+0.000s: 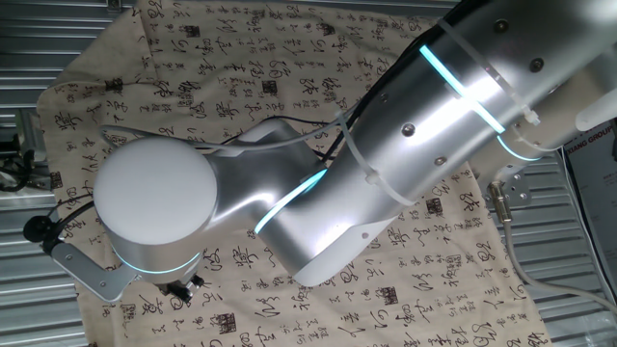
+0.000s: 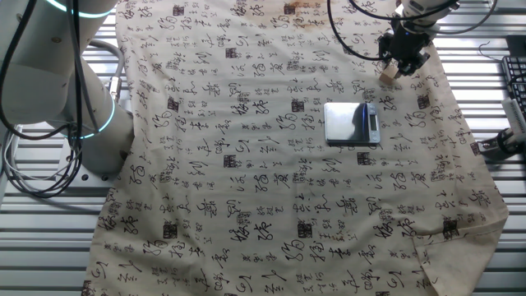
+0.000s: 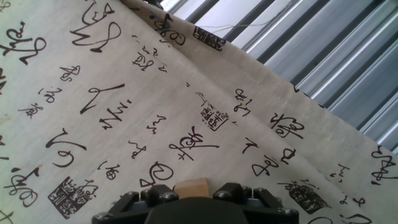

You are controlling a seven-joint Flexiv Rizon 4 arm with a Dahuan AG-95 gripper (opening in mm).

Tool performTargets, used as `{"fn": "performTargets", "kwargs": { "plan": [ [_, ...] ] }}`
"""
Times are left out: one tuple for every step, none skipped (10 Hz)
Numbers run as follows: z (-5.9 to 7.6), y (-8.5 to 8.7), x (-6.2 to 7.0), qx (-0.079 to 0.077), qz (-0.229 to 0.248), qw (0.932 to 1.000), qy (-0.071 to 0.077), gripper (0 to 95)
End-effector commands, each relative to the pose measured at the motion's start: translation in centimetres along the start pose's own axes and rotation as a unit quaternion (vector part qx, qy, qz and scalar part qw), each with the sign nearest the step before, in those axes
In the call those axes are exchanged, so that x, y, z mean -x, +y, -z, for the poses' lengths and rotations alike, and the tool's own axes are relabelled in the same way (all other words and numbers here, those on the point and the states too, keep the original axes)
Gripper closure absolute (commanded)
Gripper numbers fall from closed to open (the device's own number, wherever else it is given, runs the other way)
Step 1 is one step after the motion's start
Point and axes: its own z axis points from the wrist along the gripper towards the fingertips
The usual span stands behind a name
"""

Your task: Place the block on the scale

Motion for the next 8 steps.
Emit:
{"fn": "performTargets", "kwargs": {
  "plan": [
    [-0.02,-0.02,-0.05,0.000,-0.003,1.0000,0.001,95.0],
    [-0.02,-0.02,-0.05,-0.001,-0.009,1.0000,0.001,95.0],
    [-0.02,-0.02,-0.05,0.000,-0.011,0.9999,0.001,95.0],
    [-0.02,-0.02,-0.05,0.001,-0.011,0.9999,0.001,95.0],
    [-0.02,-0.02,-0.05,0.001,-0.012,0.9999,0.001,95.0],
    [0.00,-0.02,-0.05,0.000,-0.013,0.9999,0.007,95.0],
    [0.06,-0.02,-0.05,0.000,-0.014,0.9999,0.008,95.0],
    [0.37,0.00,-0.05,0.002,-0.017,0.9998,0.010,95.0]
  ]
}}
